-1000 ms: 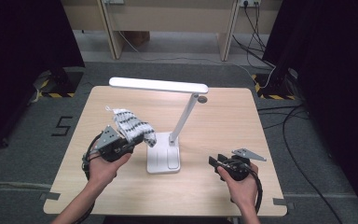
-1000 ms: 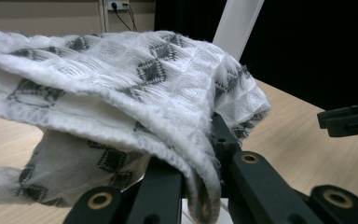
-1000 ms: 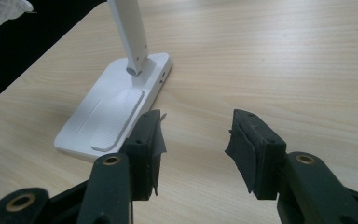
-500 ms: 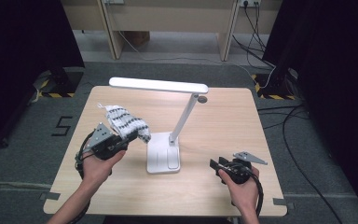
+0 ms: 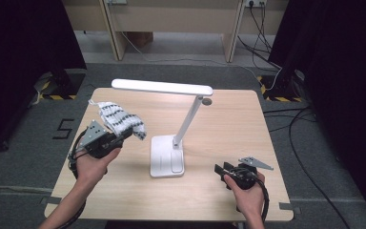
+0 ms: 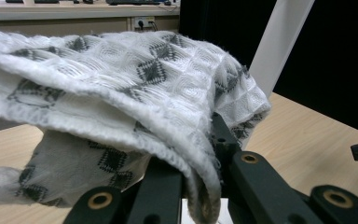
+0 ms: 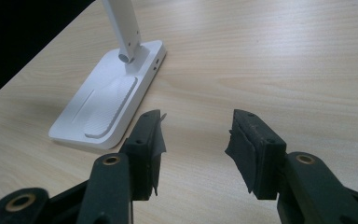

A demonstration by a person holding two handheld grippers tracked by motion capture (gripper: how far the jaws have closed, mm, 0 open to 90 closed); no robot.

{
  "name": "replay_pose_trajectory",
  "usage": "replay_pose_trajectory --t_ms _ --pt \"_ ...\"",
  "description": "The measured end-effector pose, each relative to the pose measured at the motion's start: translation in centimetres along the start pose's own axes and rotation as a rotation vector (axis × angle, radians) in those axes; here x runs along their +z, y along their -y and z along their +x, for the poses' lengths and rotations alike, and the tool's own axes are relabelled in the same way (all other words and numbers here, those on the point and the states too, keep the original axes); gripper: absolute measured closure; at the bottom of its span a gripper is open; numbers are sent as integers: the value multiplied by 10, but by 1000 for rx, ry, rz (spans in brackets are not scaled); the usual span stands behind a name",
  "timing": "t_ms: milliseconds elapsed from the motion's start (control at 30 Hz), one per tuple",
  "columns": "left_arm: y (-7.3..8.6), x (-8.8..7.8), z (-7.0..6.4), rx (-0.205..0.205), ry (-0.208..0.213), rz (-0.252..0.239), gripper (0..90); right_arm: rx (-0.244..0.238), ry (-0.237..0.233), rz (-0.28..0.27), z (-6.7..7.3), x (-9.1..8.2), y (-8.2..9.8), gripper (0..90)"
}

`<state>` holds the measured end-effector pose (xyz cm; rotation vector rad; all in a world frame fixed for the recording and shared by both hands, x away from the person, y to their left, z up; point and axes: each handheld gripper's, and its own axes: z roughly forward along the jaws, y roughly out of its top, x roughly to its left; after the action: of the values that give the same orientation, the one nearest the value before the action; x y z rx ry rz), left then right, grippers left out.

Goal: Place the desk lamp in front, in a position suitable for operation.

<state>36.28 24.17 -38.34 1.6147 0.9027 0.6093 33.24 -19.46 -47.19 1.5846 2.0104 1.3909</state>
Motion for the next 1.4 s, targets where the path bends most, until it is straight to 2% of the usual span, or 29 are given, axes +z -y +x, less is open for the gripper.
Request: replay_pose_trajectory --t_ms 167,567,833,1100,1133,1233,1267,1333,1367,1400 --pt "-8 -11 1 17 -12 -15 846 -9 -14 3 1 4 3 538" --pt "-33 -26 16 42 -42 -47 846 -5 4 12 0 7 7 532" --pt "-48 -27 23 56 -51 -62 846 8 15 13 -4 9 6 529" --pt "-55 -30 23 69 -53 -71 846 14 23 6 -8 6 9 529" --pt "-56 -30 23 73 -54 -71 846 -33 41 15 -4 8 6 526" --pt "-56 -31 22 80 -53 -69 846 -45 25 13 2 14 1 526" --pt "-56 -32 22 76 -49 -65 846 -74 -2 4 14 29 -9 526" --pt "-56 -32 22 71 -46 -62 846 -78 -9 3 19 35 -12 526" --pt "-57 -32 22 73 -46 -63 846 -109 -41 14 32 53 -20 543" --pt "-59 -33 22 76 -47 -64 846 -109 -41 14 32 53 -20 543"
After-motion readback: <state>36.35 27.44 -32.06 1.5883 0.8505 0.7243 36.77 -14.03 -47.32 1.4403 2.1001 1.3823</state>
